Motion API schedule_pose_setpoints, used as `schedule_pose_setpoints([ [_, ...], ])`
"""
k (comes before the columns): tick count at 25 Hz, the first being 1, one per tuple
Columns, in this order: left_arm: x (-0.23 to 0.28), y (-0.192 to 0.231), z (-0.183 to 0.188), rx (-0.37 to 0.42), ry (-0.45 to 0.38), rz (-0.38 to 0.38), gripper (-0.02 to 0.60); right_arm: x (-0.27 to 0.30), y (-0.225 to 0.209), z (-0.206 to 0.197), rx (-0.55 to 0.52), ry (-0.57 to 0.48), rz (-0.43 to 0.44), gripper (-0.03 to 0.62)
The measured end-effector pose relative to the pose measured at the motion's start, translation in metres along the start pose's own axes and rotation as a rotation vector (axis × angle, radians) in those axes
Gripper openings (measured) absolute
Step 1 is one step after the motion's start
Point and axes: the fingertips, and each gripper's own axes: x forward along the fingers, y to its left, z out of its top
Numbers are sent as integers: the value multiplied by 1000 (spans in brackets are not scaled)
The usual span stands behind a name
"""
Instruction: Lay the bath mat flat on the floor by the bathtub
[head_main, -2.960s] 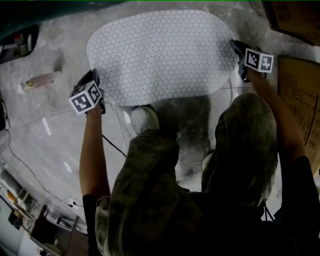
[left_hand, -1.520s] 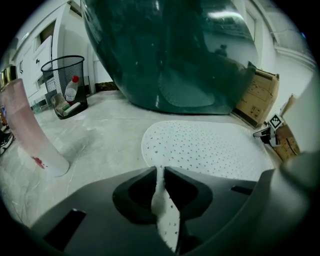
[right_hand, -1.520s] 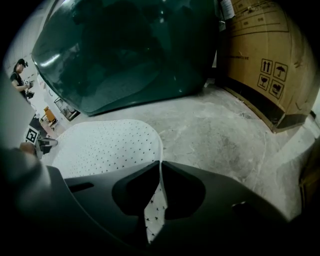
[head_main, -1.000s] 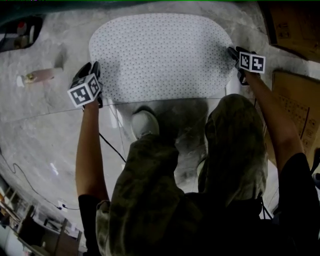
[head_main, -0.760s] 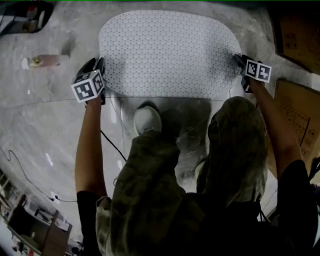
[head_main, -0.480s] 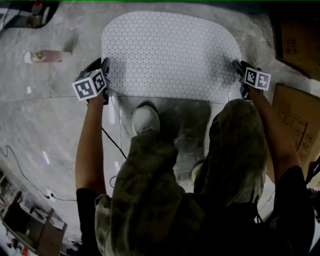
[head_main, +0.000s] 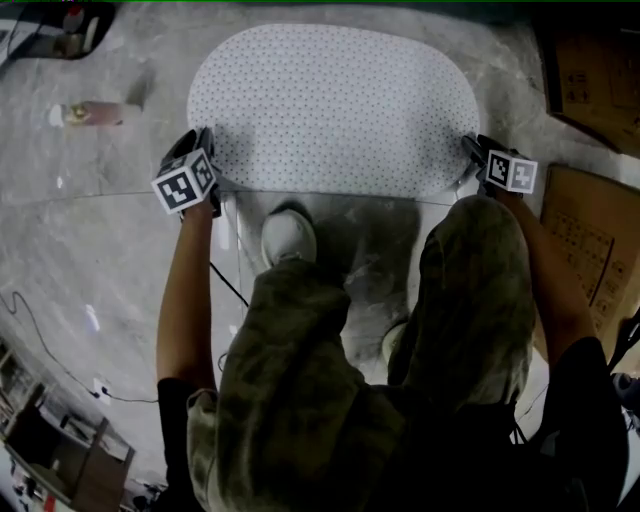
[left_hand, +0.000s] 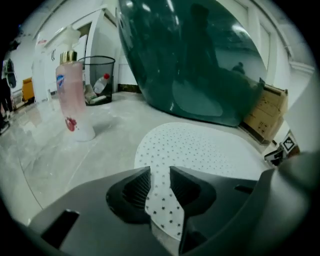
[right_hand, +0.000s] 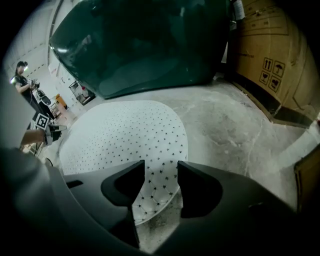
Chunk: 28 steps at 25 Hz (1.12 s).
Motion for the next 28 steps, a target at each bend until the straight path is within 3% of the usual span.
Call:
schedule_pose_setpoints([
  [5, 2, -13, -38, 9, 72, -102, 141, -3, 8, -8, 62, -18, 5, 206],
  [12, -13, -20, -35, 53, 97, -92, 133, -3, -1, -12, 29, -23, 27, 187],
  [20, -75, -70, -36, 39, 31, -184, 133, -23, -12, -31, 156, -68, 16, 236],
  [24, -105, -88, -45, 52, 26, -224, 133, -20, -21, -26, 237, -137, -42, 215],
  [28, -126, -97, -38, -16, -21, -228, 133, -21, -15, -26, 336, -160, -33, 195],
])
